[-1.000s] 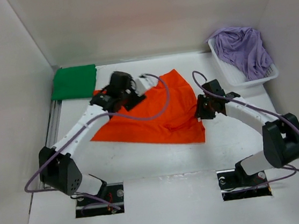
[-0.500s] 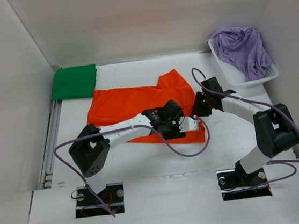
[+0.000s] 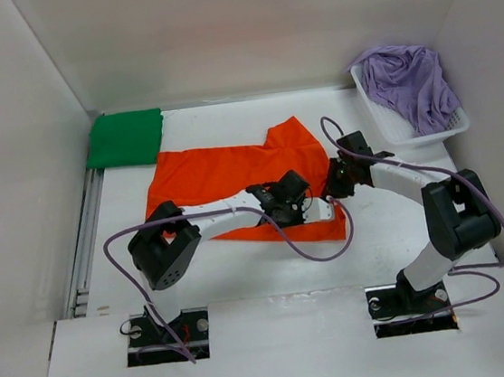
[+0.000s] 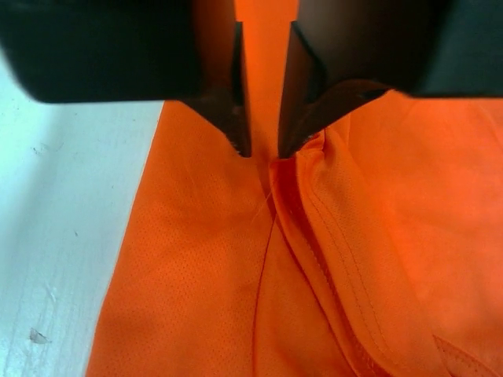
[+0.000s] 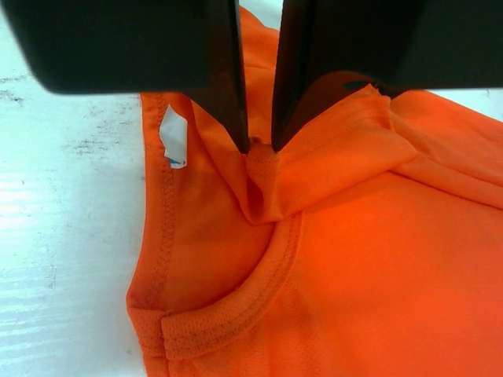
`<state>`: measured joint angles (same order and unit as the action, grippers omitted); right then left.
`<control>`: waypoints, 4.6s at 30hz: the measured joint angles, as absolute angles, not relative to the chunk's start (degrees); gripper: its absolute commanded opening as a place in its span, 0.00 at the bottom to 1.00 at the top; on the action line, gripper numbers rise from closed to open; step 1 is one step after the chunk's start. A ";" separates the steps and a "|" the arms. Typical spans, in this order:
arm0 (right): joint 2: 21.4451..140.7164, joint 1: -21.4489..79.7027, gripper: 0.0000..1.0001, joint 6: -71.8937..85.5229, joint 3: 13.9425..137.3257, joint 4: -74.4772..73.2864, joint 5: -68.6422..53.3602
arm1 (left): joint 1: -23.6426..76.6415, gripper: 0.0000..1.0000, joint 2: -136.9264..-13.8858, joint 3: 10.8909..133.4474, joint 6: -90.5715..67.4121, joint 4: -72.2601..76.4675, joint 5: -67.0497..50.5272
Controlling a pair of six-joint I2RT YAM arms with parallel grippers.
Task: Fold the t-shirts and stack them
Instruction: Fold the flattened tshirt in 1/3 of the way
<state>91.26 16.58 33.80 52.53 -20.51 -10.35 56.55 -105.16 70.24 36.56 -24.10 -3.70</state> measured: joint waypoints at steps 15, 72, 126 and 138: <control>91.98 16.51 0.10 33.95 54.54 -20.75 -11.00 | 51.29 0.02 -106.72 74.00 33.26 -23.46 -3.64; 99.74 15.79 0.28 35.79 62.70 -20.97 -11.25 | 40.14 0.21 -113.45 81.84 21.45 -27.83 -12.38; 75.50 21.85 0.04 41.56 34.92 -26.55 -7.11 | -8.38 0.00 -95.48 56.03 27.20 -34.89 -2.72; 65.12 23.70 0.06 43.57 33.28 -33.82 -7.62 | -14.20 0.02 -80.77 51.59 28.36 -47.66 -6.48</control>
